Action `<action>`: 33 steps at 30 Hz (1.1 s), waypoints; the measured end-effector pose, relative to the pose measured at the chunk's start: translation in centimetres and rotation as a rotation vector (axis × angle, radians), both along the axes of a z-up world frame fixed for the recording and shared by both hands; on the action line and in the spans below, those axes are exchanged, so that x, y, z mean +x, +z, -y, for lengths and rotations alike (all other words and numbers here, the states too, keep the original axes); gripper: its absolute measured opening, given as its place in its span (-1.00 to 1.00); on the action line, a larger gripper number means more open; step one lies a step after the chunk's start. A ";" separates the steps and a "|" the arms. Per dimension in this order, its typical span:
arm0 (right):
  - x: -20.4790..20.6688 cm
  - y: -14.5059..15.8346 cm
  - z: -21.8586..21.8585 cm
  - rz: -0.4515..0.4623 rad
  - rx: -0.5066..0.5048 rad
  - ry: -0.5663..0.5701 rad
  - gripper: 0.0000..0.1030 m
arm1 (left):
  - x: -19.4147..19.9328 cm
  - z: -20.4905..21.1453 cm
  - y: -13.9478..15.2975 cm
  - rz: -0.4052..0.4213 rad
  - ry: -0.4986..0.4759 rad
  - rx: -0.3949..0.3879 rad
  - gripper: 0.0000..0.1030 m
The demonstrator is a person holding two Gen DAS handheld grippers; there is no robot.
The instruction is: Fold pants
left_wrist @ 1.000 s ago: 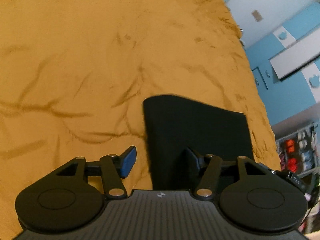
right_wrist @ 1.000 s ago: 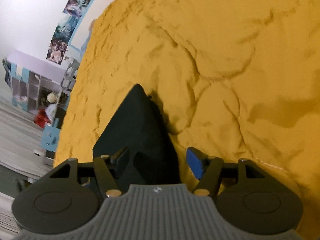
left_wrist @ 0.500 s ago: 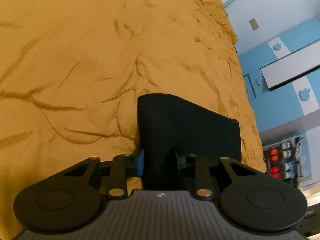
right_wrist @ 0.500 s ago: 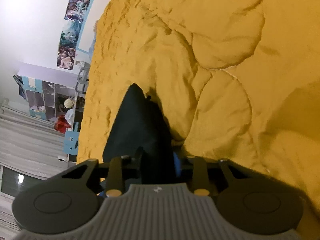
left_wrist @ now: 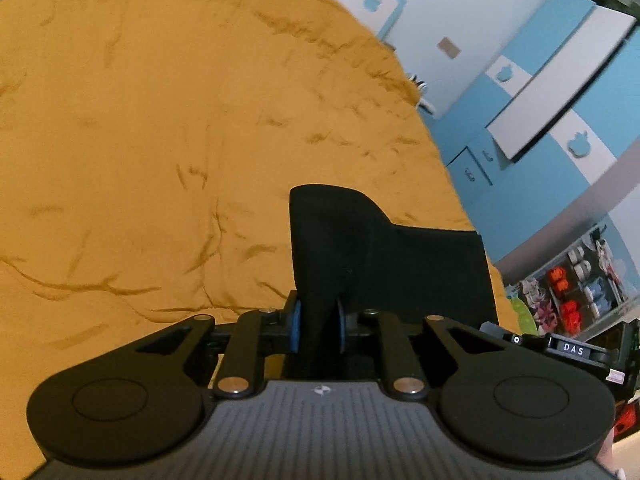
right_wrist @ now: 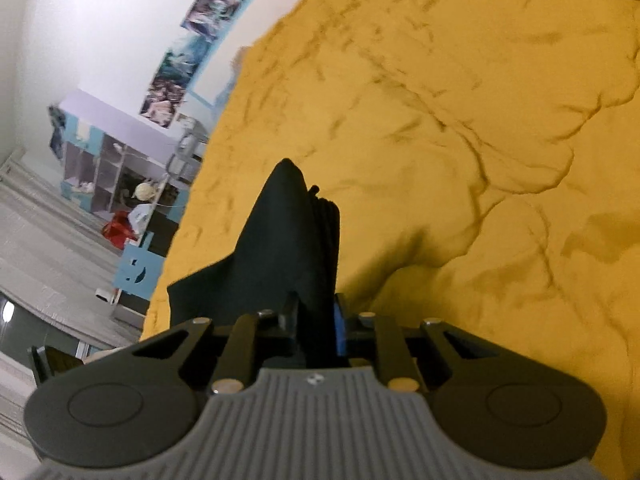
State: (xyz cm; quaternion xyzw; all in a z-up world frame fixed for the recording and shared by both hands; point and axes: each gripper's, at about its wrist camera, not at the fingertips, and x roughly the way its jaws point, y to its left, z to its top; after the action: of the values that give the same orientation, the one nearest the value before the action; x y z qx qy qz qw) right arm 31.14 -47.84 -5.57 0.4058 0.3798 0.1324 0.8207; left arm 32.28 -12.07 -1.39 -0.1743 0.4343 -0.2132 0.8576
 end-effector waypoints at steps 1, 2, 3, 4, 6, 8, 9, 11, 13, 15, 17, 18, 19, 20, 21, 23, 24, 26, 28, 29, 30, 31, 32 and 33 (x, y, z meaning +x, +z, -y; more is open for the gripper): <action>-1.0 0.6 -0.5 0.007 0.003 0.002 -0.77 | -0.8 -0.3 1.1 0.016 -0.009 0.012 -0.64; -2.0 1.3 -1.0 0.015 0.006 0.004 -0.77 | -1.6 -0.6 1.8 0.028 -0.015 0.021 -0.64; -3.1 1.8 -1.7 0.020 0.012 0.007 -0.77 | -2.6 -1.1 2.8 0.041 -0.023 0.032 -0.64; -4.3 2.3 -2.2 0.025 0.021 0.009 -0.77 | -3.6 -1.5 3.7 0.053 -0.029 0.044 -0.64; -6.6 3.3 -3.4 0.037 0.037 0.013 -0.77 | -5.2 -2.3 5.2 0.073 -0.042 0.066 -0.64; -8.7 4.1 -4.7 0.052 0.050 0.019 -0.77 | -6.8 -3.2 6.3 0.092 -0.059 0.092 -0.64; -9.8 4.3 -5.4 0.059 0.057 0.020 -0.77 | -7.7 -3.8 6.8 0.098 -0.067 0.105 -0.64; -11.6 4.6 -6.8 0.069 0.065 0.025 -0.77 | -8.7 -4.8 7.1 0.096 -0.074 0.113 -0.64; -13.2 4.5 -8.1 0.070 0.074 0.028 -0.77 | -9.8 -5.7 7.1 0.104 -0.087 0.125 -0.64; -14.4 3.9 -9.2 0.069 0.080 0.036 -0.77 | -10.3 -6.3 6.4 0.109 -0.092 0.138 -0.64; -15.0 2.9 -9.9 0.060 0.091 0.043 -0.77 | -10.2 -6.9 4.9 0.083 -0.079 0.130 -0.64; -15.1 2.3 -10.2 0.052 0.091 0.044 -0.77 | -10.1 -7.2 4.2 0.075 -0.072 0.125 -0.64; -15.2 1.8 -10.5 0.044 0.086 0.044 -0.77 | -9.8 -7.4 3.3 0.064 -0.067 0.121 -0.64; -15.1 1.3 -10.8 0.033 0.077 0.044 -0.77 | -9.6 -7.6 2.7 0.055 -0.064 0.116 -0.64; -15.0 0.8 -11.0 0.026 0.065 0.044 -0.77 | -9.1 -7.7 1.8 0.041 -0.059 0.110 -0.64; -14.4 0.1 -11.4 0.013 0.038 0.044 -0.77 | -8.3 -7.7 0.5 0.036 -0.064 0.120 -0.64; -14.0 -0.3 -11.4 0.006 0.035 0.043 -0.77 | -7.8 -7.7 -0.1 0.030 -0.063 0.127 -0.64; -13.1 -1.2 -11.5 -0.006 0.028 0.040 -0.77 | -6.9 -7.8 -1.3 0.017 -0.057 0.127 -0.64; -12.1 -2.0 -11.6 -0.016 0.012 0.040 -0.78 | -5.7 -8.1 -2.7 -0.001 -0.047 0.113 -0.64; -11.6 -2.4 -11.7 -0.017 -0.003 0.044 -0.78 | -5.0 -8.1 -3.5 -0.014 -0.036 0.103 -0.64; -11.0 -2.9 -11.8 -0.019 -0.013 0.046 -0.78 | -4.5 -8.1 -4.2 -0.024 -0.031 0.098 -0.64; -10.4 -3.4 -11.7 -0.027 -0.017 0.049 -0.78 | -4.2 -8.3 -5.0 -0.035 -0.023 0.094 -0.64; -9.9 -4.0 -11.6 -0.038 -0.019 0.050 -0.78 | -4.2 -8.8 -5.8 -0.047 -0.017 0.090 -0.64; -9.2 -4.6 -11.5 -0.055 -0.019 0.048 -0.78 | -3.7 -8.9 -6.8 -0.071 -0.005 0.081 -0.64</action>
State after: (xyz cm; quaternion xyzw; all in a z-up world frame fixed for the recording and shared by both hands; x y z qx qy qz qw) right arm 21.92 -36.31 -10.12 0.3925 0.4130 0.1372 0.8103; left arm 28.59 -3.13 -8.15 -0.1460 0.4731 -0.1913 0.8475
